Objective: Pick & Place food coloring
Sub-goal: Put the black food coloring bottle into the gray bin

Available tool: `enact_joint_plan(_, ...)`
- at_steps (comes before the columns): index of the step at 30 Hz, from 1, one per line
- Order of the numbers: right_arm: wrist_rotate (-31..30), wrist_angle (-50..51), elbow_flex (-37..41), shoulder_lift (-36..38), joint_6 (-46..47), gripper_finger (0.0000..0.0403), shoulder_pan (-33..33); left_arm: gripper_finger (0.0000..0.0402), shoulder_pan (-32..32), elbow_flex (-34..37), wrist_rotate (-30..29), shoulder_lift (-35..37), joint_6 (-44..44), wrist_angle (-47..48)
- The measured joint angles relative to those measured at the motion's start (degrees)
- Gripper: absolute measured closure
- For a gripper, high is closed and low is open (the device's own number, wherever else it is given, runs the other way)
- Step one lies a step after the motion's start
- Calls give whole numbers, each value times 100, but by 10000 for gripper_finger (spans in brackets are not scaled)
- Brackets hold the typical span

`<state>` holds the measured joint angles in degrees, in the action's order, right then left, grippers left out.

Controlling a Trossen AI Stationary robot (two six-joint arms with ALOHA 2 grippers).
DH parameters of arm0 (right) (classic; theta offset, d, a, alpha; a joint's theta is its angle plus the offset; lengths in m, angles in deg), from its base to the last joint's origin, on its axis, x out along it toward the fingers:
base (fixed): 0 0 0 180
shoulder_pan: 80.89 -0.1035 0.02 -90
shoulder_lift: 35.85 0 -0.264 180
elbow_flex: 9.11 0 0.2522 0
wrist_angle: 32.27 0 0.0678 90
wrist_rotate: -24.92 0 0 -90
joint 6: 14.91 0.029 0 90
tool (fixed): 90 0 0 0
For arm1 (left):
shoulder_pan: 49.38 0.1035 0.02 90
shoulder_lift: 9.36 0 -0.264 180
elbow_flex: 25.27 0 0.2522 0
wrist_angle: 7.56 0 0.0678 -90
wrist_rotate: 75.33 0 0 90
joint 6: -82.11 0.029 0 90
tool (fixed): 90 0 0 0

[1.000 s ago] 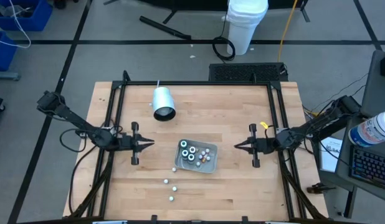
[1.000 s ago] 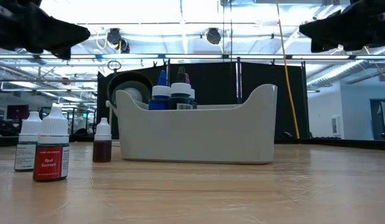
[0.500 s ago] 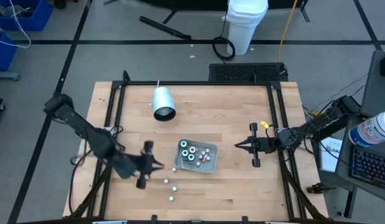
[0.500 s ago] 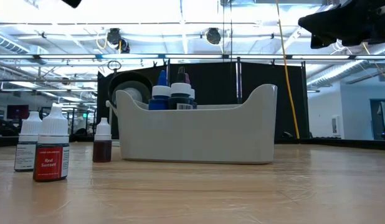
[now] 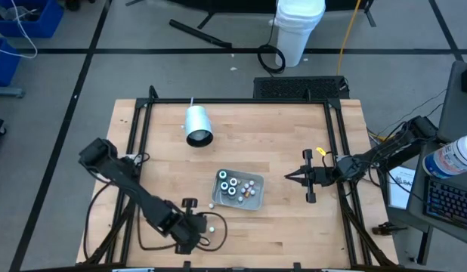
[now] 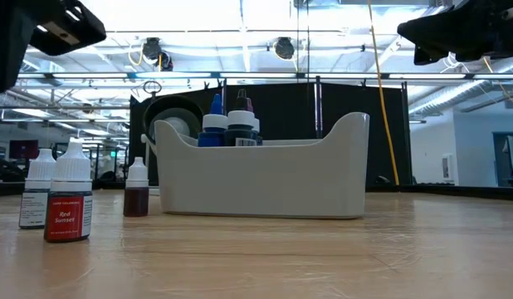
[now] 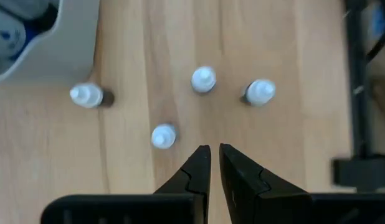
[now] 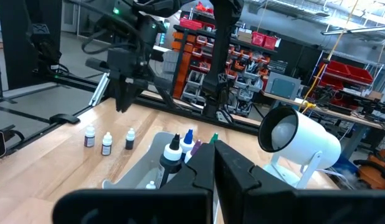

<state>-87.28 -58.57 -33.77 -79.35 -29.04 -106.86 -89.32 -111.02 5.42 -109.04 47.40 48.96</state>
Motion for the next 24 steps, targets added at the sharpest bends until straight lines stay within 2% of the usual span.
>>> enact_joint_plan(6, -2, 0, -2, 0, -4, 403, 0, 342, 78, -179, 110, -120, 587, 94)
enact_joint_plan(17, -7, 5, -2, 0, -7, 403, 0, 194, 661, -177, 399, -103, 914, 75)
enact_joint_plan(20, -9, 4, -2, -2, -32, 403, 0, 174, 749, -177, 480, -103, 1041, 74)
enact_joint_plan(24, -13, 4, -2, -1, -94, 403, 0, 168, 800, -177, 520, -128, 1196, 68)
